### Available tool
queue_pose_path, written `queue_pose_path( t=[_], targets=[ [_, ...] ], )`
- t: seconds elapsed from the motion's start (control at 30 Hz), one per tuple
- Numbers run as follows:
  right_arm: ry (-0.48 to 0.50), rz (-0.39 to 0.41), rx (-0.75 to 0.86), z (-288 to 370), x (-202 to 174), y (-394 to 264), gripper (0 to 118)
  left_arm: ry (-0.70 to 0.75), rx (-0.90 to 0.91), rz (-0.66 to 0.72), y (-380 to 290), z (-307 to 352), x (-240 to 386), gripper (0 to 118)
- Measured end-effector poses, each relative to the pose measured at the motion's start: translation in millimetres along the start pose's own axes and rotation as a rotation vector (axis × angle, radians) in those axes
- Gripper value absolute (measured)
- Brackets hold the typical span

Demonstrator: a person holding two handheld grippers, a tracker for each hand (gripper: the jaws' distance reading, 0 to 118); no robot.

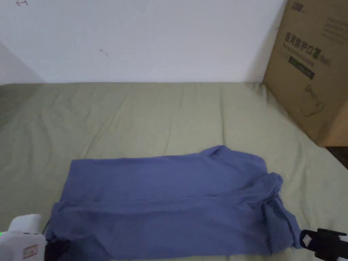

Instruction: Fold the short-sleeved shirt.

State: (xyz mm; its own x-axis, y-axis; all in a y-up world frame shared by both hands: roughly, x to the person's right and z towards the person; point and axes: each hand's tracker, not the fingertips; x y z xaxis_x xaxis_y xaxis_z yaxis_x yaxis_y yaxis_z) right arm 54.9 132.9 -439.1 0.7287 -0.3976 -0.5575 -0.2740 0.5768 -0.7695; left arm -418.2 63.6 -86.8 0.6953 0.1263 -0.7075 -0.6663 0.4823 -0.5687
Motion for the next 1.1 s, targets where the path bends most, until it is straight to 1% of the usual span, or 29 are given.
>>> queue_pose_path(
  t=[0.03,0.07,0.1,0.13,0.17,0.2,0.23,0.3,0.37,0.4,0.43,0.47,0.5,0.53,0.57,0.6,0.63,0.67,0.73,0.77,0.87,0.93,1.0,1.03,1.1],
  targets=[
    [-0.02,-0.001,0.01,-3.5,3.6,4.3,0,-0.058,-0.006,0.011,0.8,3.7,-2.1,3],
    [-0.04,0.0,0.015,-10.4,11.6,10.1,20,-0.054,-0.015,0.017,3.5,8.3,-3.0,3],
    [-0.067,0.002,0.013,-18.4,21.1,15.8,63,-0.031,-0.01,0.013,5.0,10.4,-3.6,3],
    [-0.099,0.002,-0.014,-29.2,26.5,22.5,105,0.025,0.006,-0.007,7.7,13.7,-6.9,3],
    [-0.131,-0.005,-0.073,-43.7,32.6,27.8,118,0.035,0.029,-0.013,9.9,17.7,-11.4,3],
    [-0.158,-0.017,-0.098,-54.2,38.0,30.3,117,0.025,0.031,-0.006,12.9,19.0,-15.9,3],
    [-0.169,-0.048,-0.068,-62.5,44.1,35.9,117,0.017,0.03,0.007,16.3,20.6,-20.8,3],
    [-0.152,-0.063,-0.16,-86.2,53.8,44.0,117,-0.001,0.022,0.039,19.7,20.9,-25.4,3],
    [-0.145,-0.084,-0.219,-106.2,59.4,44.7,116,-0.002,0.015,0.037,20.2,20.9,-23.0,3],
    [-0.14,-0.091,-0.259,-115.8,61.7,44.9,114,0.0,0.009,0.032,20.2,19.1,-21.2,3],
    [-0.137,-0.108,-0.284,-122.5,63.7,44.2,108,0.004,0.005,0.027,19.7,17.6,-19.8,3],
    [-0.114,-0.104,-0.322,-126.6,65.3,42.7,83,0.007,0.004,0.025,18.2,17.0,-19.0,3],
    [-0.174,-0.047,-0.328,-125.3,63.2,38.4,51,0.008,0.002,0.027,18.2,16.9,-19.3,3],
    [-0.323,0.045,-0.3,-119.8,59.8,37.7,27,0.004,0.001,0.031,18.3,17.5,-19.8,3],
    [-0.213,0.021,-0.284,-112.4,63.6,39.1,17,-0.003,0.003,0.033,17.8,21.0,-18.7,2],
    [-0.142,-0.027,-0.312,-107.6,67.2,43.2,10,-0.001,0.006,0.029,16.6,24.9,-16.1,2],
    [-0.118,-0.042,-0.326,-97.7,67.3,41.6,10,0.001,0.01,0.022,16.7,27.3,-15.9,2],
    [-0.137,-0.022,-0.312,-88.7,65.8,42.7,9,-0.009,0.011,0.025,16.8,30.9,-17.6,2],
    [-0.152,0.085,-0.293,-73.9,57.9,44.5,8,-0.044,0.009,0.057,14.1,41.6,-21.6,2],
    [-0.165,0.121,-0.296,-63.2,54.1,41.9,8,-0.045,0.004,0.053,10.9,47.1,-22.0,2],
    [-0.149,0.095,-0.288,-33.6,54.9,33.4,8,-0.013,0.004,-0.02,-8.4,69.2,-25.4,1],
    [-0.14,0.093,-0.293,-12.4,56.4,18.4,8,-0.035,-0.025,-0.013,-25.4,83.7,-31.0,1],
    [-0.148,0.078,-0.318,3.5,59.1,1.9,8,-0.092,-0.053,0.028,-46.2,99.0,-37.5,1],
    [-0.148,0.071,-0.329,11.7,62.1,-8.6,8,-0.089,-0.057,0.026,-56.4,103.4,-37.8,1],
    [-0.146,0.084,-0.359,17.1,65.3,-23.6,8,-0.08,-0.098,-0.002,-73.4,104.4,-34.0,1]
  ],
)
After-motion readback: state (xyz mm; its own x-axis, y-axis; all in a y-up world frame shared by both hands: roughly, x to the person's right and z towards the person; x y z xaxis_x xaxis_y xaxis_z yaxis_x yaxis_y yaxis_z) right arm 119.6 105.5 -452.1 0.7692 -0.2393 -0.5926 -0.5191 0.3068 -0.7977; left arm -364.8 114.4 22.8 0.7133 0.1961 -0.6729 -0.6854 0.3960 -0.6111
